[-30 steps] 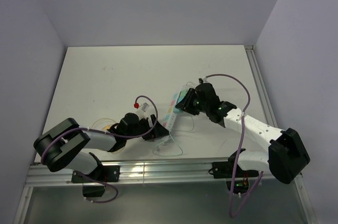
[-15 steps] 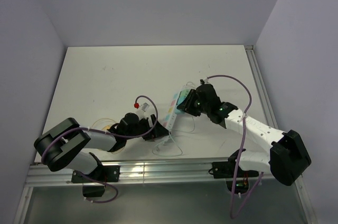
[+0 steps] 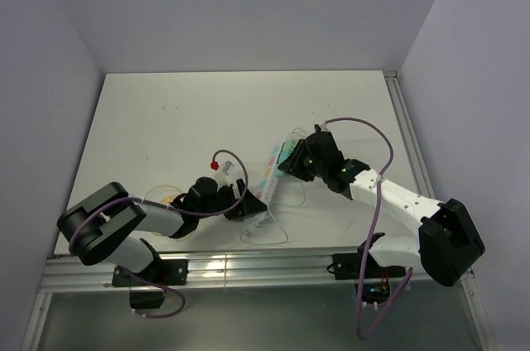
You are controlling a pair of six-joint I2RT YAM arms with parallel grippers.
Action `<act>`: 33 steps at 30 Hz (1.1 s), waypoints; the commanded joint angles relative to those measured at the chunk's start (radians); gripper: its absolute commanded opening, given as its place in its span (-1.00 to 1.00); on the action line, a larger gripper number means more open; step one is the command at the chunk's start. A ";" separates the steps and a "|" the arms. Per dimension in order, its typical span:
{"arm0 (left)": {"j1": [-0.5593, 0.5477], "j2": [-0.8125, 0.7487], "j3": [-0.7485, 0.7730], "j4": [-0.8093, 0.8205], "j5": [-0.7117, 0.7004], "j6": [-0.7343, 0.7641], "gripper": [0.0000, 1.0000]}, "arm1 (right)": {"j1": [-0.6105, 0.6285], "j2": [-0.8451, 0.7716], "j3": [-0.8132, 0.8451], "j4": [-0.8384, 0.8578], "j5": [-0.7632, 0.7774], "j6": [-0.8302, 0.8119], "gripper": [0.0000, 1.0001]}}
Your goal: Insert the plug
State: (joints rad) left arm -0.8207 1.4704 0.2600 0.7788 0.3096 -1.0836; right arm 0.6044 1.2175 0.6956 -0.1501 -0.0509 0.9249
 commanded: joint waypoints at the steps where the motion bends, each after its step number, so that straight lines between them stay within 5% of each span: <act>1: -0.009 0.022 -0.021 0.031 0.062 0.004 -0.99 | 0.003 0.020 0.025 0.000 0.046 -0.006 -1.00; 24: -0.041 0.074 -0.005 0.045 0.085 0.011 -1.00 | -0.040 0.267 0.300 -0.278 -0.090 -0.155 -1.00; 33: -0.064 0.139 -0.005 0.129 0.103 -0.024 -0.99 | 0.021 0.361 0.231 -0.126 -0.055 -0.060 -1.00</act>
State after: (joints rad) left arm -0.8276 1.5688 0.2569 0.9207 0.3004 -1.1812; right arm 0.5762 1.4906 0.9749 -0.3470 -0.1448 0.8268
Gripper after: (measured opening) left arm 0.822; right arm 0.395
